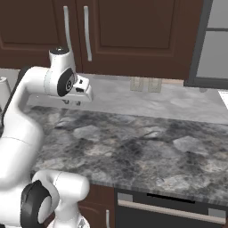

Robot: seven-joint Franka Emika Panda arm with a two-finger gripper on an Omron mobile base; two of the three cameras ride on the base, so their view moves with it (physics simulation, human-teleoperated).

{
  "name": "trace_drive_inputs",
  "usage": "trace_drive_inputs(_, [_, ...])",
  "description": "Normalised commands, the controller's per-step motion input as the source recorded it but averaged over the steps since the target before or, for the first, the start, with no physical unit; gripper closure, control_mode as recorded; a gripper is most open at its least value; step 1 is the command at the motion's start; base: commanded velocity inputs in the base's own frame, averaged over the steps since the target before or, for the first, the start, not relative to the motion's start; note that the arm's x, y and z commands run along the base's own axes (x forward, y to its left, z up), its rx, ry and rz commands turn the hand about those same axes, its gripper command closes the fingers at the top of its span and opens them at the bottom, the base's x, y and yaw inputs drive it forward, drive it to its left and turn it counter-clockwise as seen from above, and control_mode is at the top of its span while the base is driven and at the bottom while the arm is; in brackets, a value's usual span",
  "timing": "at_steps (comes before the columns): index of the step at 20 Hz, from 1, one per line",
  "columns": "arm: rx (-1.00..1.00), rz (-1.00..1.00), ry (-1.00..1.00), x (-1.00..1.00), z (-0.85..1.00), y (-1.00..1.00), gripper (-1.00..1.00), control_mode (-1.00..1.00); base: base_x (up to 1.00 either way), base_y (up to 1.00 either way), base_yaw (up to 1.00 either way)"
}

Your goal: Open the cabinet. Pick the dish brush and place it next to the sink. Then close the cabinet.

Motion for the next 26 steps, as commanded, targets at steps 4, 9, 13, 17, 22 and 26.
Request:
trace_drive_inputs(4, [0.0, -0.08, -0.19, -0.06, 0.0, 0.07, -1.0, -1.0, 0.0, 0.0, 0.0])
trace_drive_inputs(9, [0.01, -0.17, -0.41, -0.48, 0.28, 0.0, -1.0, -1.0, 0.0, 0.0, 0.0])
trace_drive_inputs(13, [0.0, -0.14, -0.34, -0.41, 0.61, 0.0, -1.0, -1.0, 0.0, 0.0, 0.0])
trace_drive_inputs(17, [0.0, -0.15, -0.22, -0.13, 0.7, 0.12, -1.0, -1.0, 0.0, 0.0, 0.0])
trace_drive_inputs(22, [0.0, -0.16, -0.16, -0.04, 0.8, 0.0, -1.0, -1.0, 0.0, 0.0, 0.0])
trace_drive_inputs(26, [0.0, -0.03, -0.06, 0.0, 0.72, 0.03, -1.0, -1.0, 0.0, 0.0, 0.0])
